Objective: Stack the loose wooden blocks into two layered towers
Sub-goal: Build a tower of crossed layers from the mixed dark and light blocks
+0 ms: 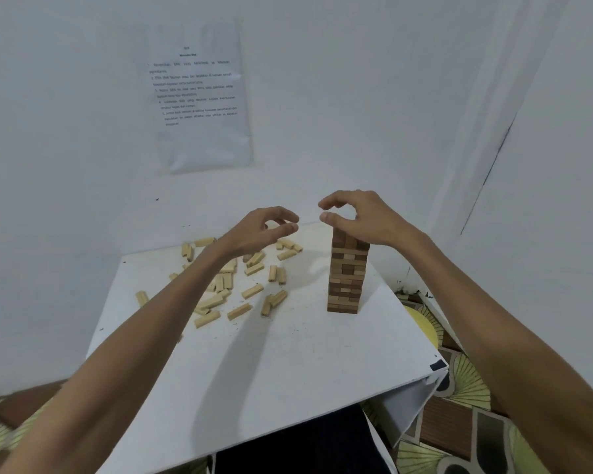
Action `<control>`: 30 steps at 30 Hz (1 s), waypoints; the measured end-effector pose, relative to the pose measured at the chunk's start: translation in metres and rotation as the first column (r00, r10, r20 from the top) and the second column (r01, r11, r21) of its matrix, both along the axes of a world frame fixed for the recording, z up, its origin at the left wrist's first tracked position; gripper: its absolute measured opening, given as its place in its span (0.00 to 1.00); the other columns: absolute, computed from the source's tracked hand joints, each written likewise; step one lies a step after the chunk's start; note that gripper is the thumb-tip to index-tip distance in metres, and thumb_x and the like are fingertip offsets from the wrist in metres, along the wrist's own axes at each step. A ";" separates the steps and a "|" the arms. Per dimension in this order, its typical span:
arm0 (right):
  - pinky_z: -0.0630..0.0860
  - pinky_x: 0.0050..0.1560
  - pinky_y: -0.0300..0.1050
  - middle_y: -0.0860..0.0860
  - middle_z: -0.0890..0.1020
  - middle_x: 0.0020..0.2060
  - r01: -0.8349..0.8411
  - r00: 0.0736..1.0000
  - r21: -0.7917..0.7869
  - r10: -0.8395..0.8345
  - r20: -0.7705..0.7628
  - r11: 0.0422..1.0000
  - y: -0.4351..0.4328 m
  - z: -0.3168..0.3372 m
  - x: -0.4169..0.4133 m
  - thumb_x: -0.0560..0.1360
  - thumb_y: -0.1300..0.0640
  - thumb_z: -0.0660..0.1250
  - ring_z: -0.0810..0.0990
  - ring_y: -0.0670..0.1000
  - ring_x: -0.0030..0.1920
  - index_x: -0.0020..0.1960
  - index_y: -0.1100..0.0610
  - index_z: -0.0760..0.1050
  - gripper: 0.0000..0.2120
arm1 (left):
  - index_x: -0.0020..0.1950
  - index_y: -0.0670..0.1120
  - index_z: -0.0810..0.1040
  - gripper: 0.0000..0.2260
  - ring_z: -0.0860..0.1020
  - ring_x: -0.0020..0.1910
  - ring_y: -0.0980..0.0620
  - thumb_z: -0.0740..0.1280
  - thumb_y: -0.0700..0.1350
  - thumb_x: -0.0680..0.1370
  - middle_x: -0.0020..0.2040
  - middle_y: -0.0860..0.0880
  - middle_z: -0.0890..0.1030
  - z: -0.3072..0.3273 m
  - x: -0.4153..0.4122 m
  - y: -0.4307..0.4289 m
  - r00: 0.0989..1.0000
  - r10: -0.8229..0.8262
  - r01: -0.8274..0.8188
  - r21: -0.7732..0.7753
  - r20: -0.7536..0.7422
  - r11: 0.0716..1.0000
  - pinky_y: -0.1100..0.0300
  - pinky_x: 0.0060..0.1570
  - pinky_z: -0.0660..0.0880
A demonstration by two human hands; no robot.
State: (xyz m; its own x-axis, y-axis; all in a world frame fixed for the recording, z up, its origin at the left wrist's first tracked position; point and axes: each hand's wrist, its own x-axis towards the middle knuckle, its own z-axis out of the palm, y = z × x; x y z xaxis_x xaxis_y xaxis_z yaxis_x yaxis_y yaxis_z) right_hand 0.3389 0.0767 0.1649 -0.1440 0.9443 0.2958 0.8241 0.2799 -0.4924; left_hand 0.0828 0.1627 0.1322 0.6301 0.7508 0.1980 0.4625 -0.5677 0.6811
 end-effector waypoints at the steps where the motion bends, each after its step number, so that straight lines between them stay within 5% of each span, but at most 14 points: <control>1: 0.72 0.68 0.55 0.38 0.81 0.60 -0.016 1.000 0.000 0.016 0.027 1.000 0.003 0.001 -0.008 0.80 0.37 0.65 0.77 0.43 0.61 0.65 0.44 0.78 0.19 | 0.64 0.54 0.81 0.15 0.79 0.58 0.64 0.66 0.59 0.82 0.61 0.58 0.81 0.001 -0.007 0.000 1.000 0.012 -0.012 0.002 -0.004 1.000 0.63 0.53 0.75; 5: 0.72 0.68 0.56 0.40 0.81 0.61 -0.069 0.994 -0.025 0.071 0.084 0.997 0.013 0.001 -0.038 0.79 0.38 0.66 0.77 0.45 0.62 0.66 0.45 0.78 0.19 | 0.62 0.53 0.82 0.13 0.79 0.57 0.65 0.68 0.56 0.81 0.60 0.61 0.82 0.001 -0.038 0.004 0.997 0.068 -0.065 0.061 -0.043 0.996 0.63 0.54 0.73; 8: 0.74 0.65 0.47 0.44 0.81 0.62 -0.106 0.990 -0.060 0.110 0.086 0.993 0.020 -0.005 -0.060 0.80 0.41 0.67 0.77 0.46 0.63 0.67 0.48 0.78 0.19 | 0.61 0.51 0.82 0.11 0.79 0.57 0.65 0.68 0.52 0.81 0.60 0.60 0.82 -0.003 -0.058 0.006 0.988 0.125 -0.118 0.079 -0.091 0.990 0.63 0.54 0.72; 13: 0.71 0.58 0.41 0.51 0.81 0.64 -0.113 0.982 -0.157 0.134 0.135 0.981 0.039 -0.023 -0.088 0.81 0.46 0.68 0.77 0.51 0.64 0.68 0.54 0.79 0.19 | 0.61 0.47 0.83 0.10 0.81 0.58 0.51 0.68 0.46 0.81 0.61 0.50 0.84 -0.015 -0.074 0.014 0.941 0.230 -0.210 0.104 -0.250 0.972 0.60 0.56 0.73; 18: 0.72 0.49 0.39 0.52 0.82 0.61 -0.065 0.991 -0.209 0.087 0.099 0.976 0.065 -0.047 -0.106 0.81 0.48 0.67 0.79 0.50 0.57 0.65 0.56 0.80 0.17 | 0.64 0.45 0.81 0.13 0.79 0.62 0.49 0.68 0.46 0.81 0.64 0.49 0.82 -0.031 -0.075 0.031 0.908 0.279 -0.263 0.093 -0.314 0.960 0.58 0.59 0.73; 30: 0.78 0.59 0.54 0.54 0.82 0.64 0.058 0.978 -0.256 -0.003 0.208 0.965 0.151 -0.120 -0.135 0.82 0.58 0.62 0.79 0.56 0.63 0.65 0.57 0.79 0.13 | 0.67 0.42 0.78 0.15 0.77 0.65 0.45 0.66 0.42 0.81 0.66 0.47 0.81 -0.087 -0.074 0.105 0.897 0.321 -0.310 0.087 -0.305 0.947 0.55 0.62 0.73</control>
State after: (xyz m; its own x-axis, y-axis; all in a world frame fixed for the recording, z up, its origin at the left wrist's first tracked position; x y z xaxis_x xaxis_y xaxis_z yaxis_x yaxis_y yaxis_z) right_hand 0.2041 0.2274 0.0448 -0.1457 0.9893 0.0077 0.9207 0.1385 -0.3650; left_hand 0.0089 0.2675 0.0454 0.3951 0.9166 0.0610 0.8059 -0.3778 0.4558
